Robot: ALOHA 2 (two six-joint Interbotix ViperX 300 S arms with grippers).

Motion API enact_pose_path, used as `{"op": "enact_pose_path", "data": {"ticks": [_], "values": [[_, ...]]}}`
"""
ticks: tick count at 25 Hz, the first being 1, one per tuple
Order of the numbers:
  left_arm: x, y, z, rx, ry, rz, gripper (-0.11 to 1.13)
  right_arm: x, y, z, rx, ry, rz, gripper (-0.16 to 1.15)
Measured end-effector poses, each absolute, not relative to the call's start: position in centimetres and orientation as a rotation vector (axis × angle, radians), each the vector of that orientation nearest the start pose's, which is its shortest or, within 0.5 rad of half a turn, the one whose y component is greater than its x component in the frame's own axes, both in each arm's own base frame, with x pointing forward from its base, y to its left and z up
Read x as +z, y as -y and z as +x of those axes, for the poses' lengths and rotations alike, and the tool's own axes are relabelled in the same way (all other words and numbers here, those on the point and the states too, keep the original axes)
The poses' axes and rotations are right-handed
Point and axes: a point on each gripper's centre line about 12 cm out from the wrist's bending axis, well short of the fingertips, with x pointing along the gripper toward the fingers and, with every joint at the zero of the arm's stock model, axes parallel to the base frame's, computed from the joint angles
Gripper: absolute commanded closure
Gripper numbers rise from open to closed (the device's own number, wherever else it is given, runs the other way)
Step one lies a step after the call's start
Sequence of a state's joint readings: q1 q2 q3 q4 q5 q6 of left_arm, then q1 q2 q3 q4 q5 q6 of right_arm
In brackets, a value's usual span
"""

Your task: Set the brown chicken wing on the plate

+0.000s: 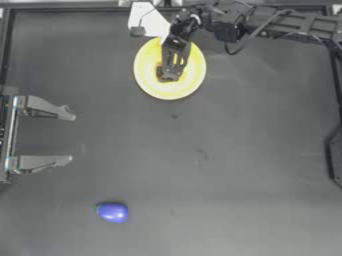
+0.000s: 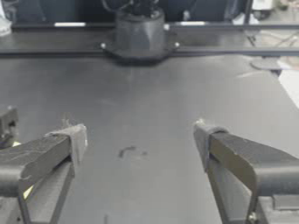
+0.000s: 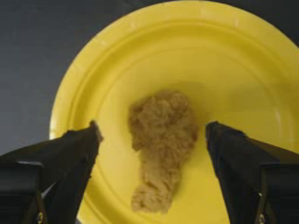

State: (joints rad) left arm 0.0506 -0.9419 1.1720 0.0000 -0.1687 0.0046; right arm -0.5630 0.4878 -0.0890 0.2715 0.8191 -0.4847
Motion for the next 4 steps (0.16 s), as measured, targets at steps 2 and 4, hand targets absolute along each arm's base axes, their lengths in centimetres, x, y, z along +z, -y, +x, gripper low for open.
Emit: {"op": "enact_pose_path", "data": {"ticks": [2, 4], "values": [[27.6, -1.1, 20.2, 0.052, -0.063, 0.001, 0.00, 15.4, 25.2, 44.2, -0.157, -1.121, 0.173, -0.01], [27.6, -1.1, 20.2, 0.054, -0.063, 0.003, 0.00, 16.7, 25.0, 43.9, -0.164, -1.098, 0.161, -0.01]]}}
